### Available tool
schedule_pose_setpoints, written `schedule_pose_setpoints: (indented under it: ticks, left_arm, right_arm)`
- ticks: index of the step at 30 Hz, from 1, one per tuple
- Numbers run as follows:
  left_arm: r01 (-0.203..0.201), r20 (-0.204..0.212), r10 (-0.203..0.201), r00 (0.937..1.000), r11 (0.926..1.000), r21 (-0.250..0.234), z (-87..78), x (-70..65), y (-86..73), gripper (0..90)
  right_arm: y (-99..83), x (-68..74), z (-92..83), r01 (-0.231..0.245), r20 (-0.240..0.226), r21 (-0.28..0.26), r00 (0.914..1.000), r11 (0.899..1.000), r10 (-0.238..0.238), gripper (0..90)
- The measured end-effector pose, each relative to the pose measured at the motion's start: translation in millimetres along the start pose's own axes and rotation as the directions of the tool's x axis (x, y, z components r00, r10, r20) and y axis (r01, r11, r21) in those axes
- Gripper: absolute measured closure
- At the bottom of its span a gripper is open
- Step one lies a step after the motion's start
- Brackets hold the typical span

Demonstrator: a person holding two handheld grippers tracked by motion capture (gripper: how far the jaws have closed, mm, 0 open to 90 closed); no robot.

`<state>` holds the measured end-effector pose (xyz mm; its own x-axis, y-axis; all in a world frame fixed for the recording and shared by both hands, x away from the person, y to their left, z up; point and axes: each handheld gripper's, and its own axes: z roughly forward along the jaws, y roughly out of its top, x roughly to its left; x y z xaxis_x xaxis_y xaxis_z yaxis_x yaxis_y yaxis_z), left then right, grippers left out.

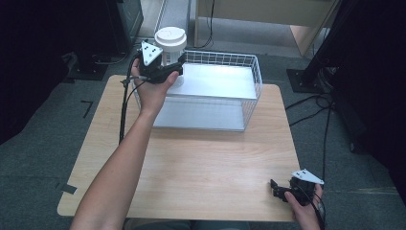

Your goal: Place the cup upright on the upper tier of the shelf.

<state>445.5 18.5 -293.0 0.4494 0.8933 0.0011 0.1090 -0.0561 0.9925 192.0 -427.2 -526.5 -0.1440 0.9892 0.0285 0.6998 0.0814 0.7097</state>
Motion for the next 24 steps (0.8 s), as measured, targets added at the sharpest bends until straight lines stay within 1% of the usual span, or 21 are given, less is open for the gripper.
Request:
schedule_pose_setpoints:
  ticks: [3,5,6,8,9,10,11,12,14,15,17,18,20,21,24]
  left_arm:
    - [-0.007,0.003,0.007,1.0000,0.9996,0.027,-0.1,0.7,3.1,16.7]
    - [0.006,0.002,-0.006,1.0000,0.9994,0.035,0.0,1.0,4.1,16.1]
    - [0.013,-0.001,-0.013,0.9999,0.9990,0.042,0.3,1.8,4.2,13.7]
    - [0.045,0.004,-0.045,0.9990,0.9977,0.051,0.4,4.2,3.6,8.7]
    - [0.066,-0.008,-0.066,0.9978,0.9960,0.060,0.3,5.8,3.1,4.6]
    - [0.096,0.000,-0.096,0.9953,0.9934,0.062,-0.1,7.7,2.0,0.6]
    - [0.116,0.007,-0.117,0.9931,0.9912,0.064,-1.0,9.3,0.8,0.1]
    - [0.117,-0.001,-0.117,0.9931,0.9911,0.064,-2.4,9.6,-0.2,0.0]
    - [0.109,-0.006,-0.109,0.9940,0.9918,0.067,-5.7,9.8,-1.9,0.0]
    - [0.102,-0.014,-0.101,0.9948,0.9925,0.068,-7.6,9.7,-2.6,0.0]
    - [0.104,-0.010,-0.103,0.9946,0.9920,0.072,-12.1,10.7,-4.1,0.0]
    - [0.099,-0.019,-0.097,0.9951,0.9927,0.070,-14.7,11.1,-5.0,0.0]
    - [0.107,-0.014,-0.106,0.9942,0.9919,0.069,-20.3,12.4,-7.2,0.0]
    - [0.104,-0.018,-0.103,0.9945,0.9924,0.066,-23.1,12.9,-8.7,0.0]
    - [0.097,-0.012,-0.096,0.9953,0.9931,0.066,-32.5,13.9,-12.9,0.0]
  right_arm:
    - [0.0,0.0,0.0,0.000,0.000,0.000,1.0000,1.000,0.000,0.2]
    - [0.0,0.0,0.0,0.000,0.000,0.000,1.0000,1.000,0.000,0.2]
    - [0.0,0.0,0.0,0.001,0.000,0.000,1.0000,1.000,-0.001,0.2]
    - [0.0,0.0,0.0,0.001,0.000,0.000,1.0000,1.000,-0.001,0.2]
    - [0.0,0.0,0.0,0.000,0.000,0.000,1.0000,1.000,0.000,0.2]
    - [0.0,0.0,0.0,0.001,0.000,0.000,1.0000,1.000,-0.001,0.2]
    - [0.0,0.0,0.0,0.000,0.000,0.000,1.0000,1.000,0.000,0.2]
    - [0.0,0.0,0.0,0.000,0.000,0.000,1.0000,1.000,0.000,0.2]
    - [0.0,0.0,0.0,0.001,0.000,0.000,1.0000,1.000,-0.001,0.2]
    - [0.0,-0.1,0.0,0.001,0.000,0.000,1.0000,1.000,-0.001,0.2]
    - [0.0,0.0,0.0,0.001,0.001,0.000,1.0000,1.000,-0.001,0.2]
    - [0.0,0.0,0.0,0.001,0.000,0.000,1.0000,1.000,-0.001,0.2]
    - [-0.1,0.0,0.0,0.002,0.001,0.000,1.0000,1.000,-0.002,0.2]
    - [0.0,0.0,0.1,0.002,0.001,0.000,1.0000,1.000,-0.002,0.2]
    - [0.0,0.0,0.1,0.002,0.001,0.000,1.0000,1.000,-0.002,0.2]
